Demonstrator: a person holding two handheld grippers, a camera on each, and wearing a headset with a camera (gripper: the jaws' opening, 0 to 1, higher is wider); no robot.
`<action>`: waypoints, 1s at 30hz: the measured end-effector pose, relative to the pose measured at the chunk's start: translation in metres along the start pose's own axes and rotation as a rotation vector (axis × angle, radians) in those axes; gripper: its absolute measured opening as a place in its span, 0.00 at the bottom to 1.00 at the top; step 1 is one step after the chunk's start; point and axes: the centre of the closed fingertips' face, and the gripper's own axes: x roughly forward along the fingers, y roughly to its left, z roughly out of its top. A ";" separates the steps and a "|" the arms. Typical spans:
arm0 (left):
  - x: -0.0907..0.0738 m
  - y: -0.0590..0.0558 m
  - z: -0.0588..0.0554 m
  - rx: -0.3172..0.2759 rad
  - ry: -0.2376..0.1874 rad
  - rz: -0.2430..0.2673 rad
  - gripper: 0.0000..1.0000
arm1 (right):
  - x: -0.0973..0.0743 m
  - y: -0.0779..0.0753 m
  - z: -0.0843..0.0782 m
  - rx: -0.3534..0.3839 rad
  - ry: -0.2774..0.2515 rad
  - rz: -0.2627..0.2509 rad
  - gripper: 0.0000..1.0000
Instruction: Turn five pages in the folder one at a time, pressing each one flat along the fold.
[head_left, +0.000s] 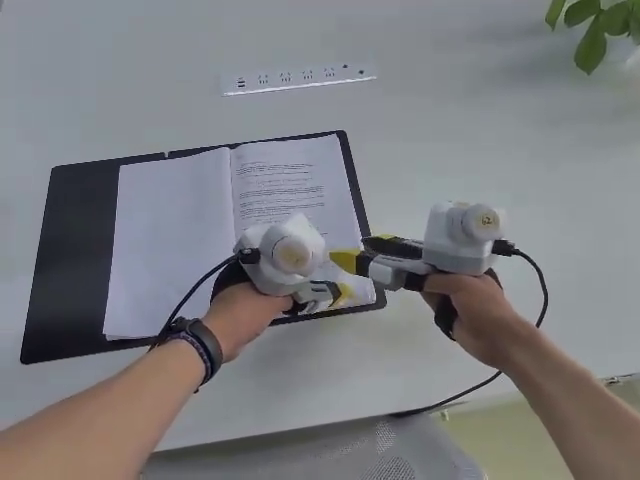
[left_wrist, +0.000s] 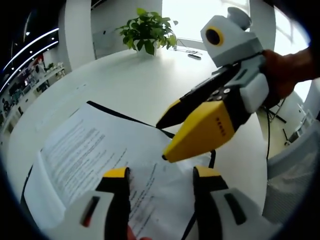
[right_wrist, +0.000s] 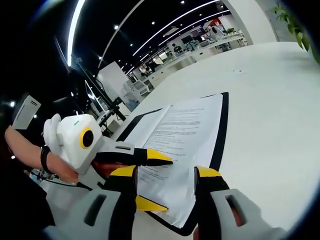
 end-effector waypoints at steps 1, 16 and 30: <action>0.000 0.000 0.000 -0.006 -0.002 -0.001 0.50 | 0.001 0.001 0.001 0.003 -0.003 0.005 0.44; -0.005 -0.002 0.004 -0.073 -0.019 -0.037 0.54 | 0.003 0.027 -0.001 -0.055 0.015 0.085 0.24; -0.017 -0.004 0.002 -0.125 -0.041 -0.053 0.56 | 0.014 0.051 -0.009 -0.134 0.050 0.119 0.15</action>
